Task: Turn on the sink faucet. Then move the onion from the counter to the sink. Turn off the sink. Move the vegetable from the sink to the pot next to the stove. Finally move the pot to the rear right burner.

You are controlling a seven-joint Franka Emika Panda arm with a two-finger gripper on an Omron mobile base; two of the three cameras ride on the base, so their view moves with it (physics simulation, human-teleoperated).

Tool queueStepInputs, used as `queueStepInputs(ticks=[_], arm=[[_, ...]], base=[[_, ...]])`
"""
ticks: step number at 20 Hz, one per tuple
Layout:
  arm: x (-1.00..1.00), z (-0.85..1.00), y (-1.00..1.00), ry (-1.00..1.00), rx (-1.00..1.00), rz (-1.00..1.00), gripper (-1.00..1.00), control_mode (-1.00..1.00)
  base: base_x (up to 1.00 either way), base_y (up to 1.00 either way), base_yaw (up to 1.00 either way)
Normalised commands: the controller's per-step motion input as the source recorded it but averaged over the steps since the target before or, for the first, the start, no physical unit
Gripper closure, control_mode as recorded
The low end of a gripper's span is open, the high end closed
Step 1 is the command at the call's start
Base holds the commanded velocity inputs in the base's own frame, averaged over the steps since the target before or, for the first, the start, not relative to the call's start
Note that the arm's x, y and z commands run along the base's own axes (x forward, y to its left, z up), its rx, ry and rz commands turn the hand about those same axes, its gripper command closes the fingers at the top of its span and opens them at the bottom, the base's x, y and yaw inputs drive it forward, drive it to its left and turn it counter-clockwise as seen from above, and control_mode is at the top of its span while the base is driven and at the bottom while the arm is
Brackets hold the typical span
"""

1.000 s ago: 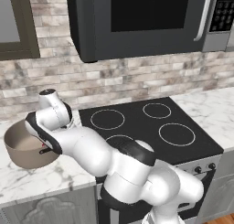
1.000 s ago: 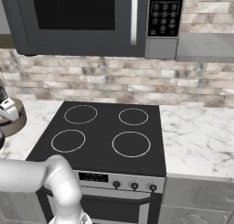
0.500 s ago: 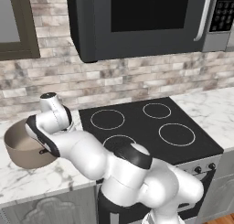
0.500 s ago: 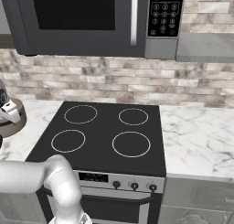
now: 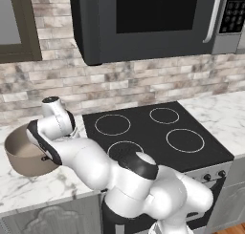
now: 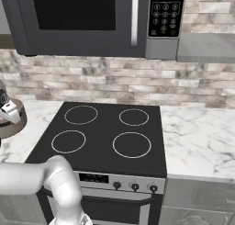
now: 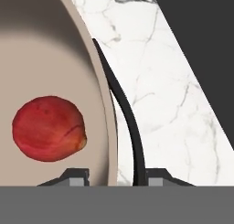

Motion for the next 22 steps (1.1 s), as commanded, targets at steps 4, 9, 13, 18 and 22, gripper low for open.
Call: queueStepInputs(ticks=[4, 9, 13, 18, 22], arm=[[-0.36, 0.37, -0.39, -0.12, 0.00, -0.12, 1.00, -1.00], [-0.48, 0.65, -0.49, -0.21, 0.00, -0.16, 1.00, -1.00], [-0.71, 0.20, -0.48, -0.23, 0.02, -0.18, 1.00, -1.00], [-0.68, 0.13, -0.66, -0.14, 0.05, -0.22, 1.00, -1.00], [-0.31, 0.26, -0.83, -0.07, 0.03, -0.23, 1.00, -1.00]], base=[[0.00, 0.00, 0.00], [0.00, 0.00, 0.00], [0.00, 0.00, 0.00], [0.00, 0.00, 0.00], [0.00, 0.00, 0.00]])
